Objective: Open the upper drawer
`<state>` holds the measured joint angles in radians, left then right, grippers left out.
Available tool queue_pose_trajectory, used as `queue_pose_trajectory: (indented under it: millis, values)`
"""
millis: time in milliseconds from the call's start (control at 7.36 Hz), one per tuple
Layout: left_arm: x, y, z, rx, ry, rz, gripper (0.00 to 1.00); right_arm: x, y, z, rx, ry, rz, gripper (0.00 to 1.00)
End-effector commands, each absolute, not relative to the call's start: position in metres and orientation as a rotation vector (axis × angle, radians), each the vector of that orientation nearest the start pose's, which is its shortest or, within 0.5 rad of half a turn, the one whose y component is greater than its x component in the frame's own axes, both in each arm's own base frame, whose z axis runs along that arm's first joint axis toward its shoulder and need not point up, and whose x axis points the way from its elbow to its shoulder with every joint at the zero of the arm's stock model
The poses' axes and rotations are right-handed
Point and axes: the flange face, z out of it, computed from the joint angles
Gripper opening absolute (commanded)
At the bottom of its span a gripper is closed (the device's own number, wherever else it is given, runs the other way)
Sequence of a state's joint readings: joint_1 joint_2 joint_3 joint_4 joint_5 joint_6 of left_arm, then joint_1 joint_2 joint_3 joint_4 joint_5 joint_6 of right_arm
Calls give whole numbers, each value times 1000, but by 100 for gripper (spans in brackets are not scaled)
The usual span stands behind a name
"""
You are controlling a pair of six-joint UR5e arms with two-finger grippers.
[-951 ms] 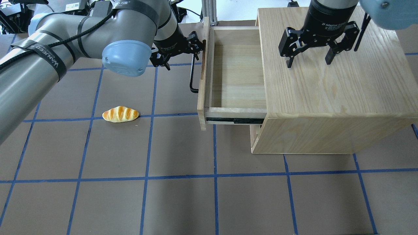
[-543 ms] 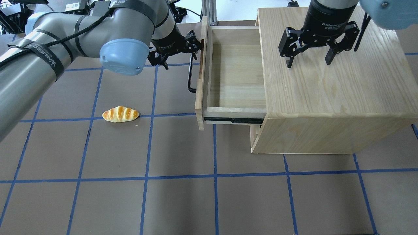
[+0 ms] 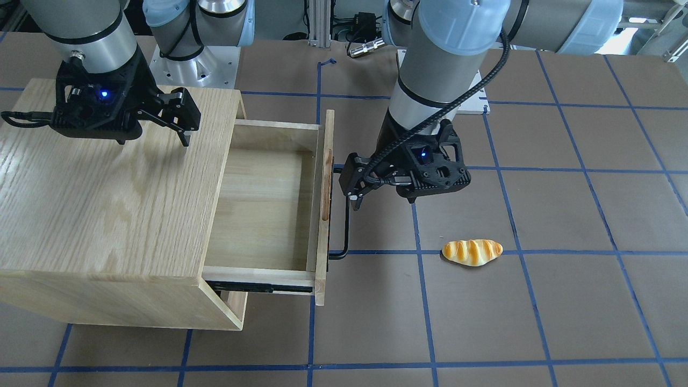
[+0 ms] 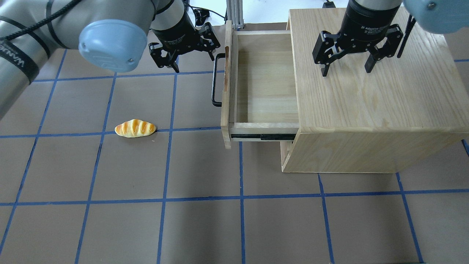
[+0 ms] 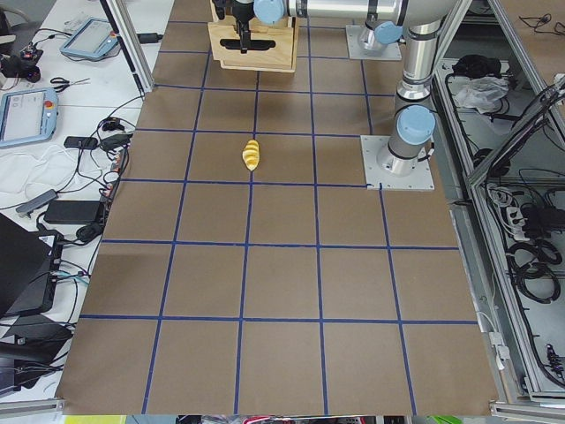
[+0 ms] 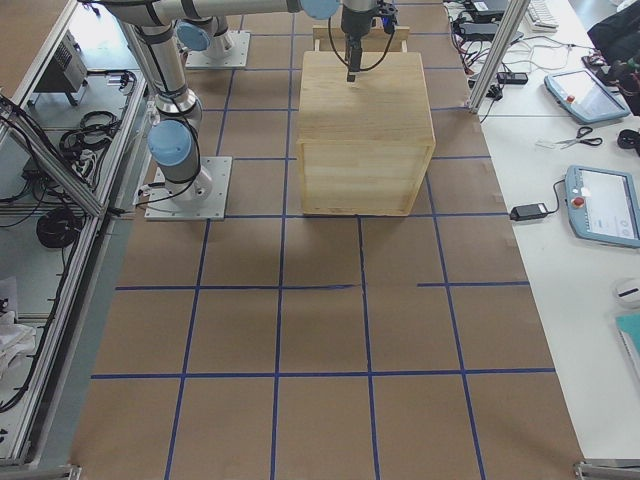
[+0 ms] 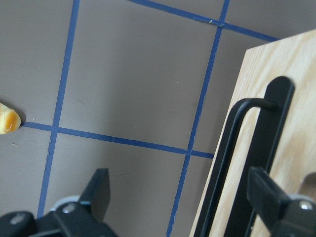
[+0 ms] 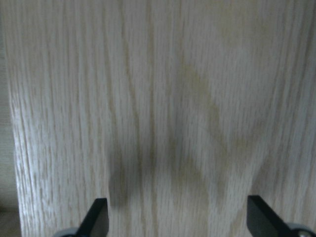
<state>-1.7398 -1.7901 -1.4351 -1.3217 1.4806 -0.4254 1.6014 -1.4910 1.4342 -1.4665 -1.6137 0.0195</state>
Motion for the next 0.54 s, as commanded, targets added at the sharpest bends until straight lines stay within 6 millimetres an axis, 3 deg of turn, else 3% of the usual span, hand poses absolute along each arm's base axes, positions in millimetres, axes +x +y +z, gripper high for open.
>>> queue_pose_trajectory:
  millis: [0, 407]
  values:
    - [-185, -572, 482, -381, 3234, -233, 100, 145, -516, 505, -19, 3185, 72, 100]
    - [-112, -554, 508, -250, 3180, -164, 100, 145, -516, 505, -21, 3185, 72, 100]
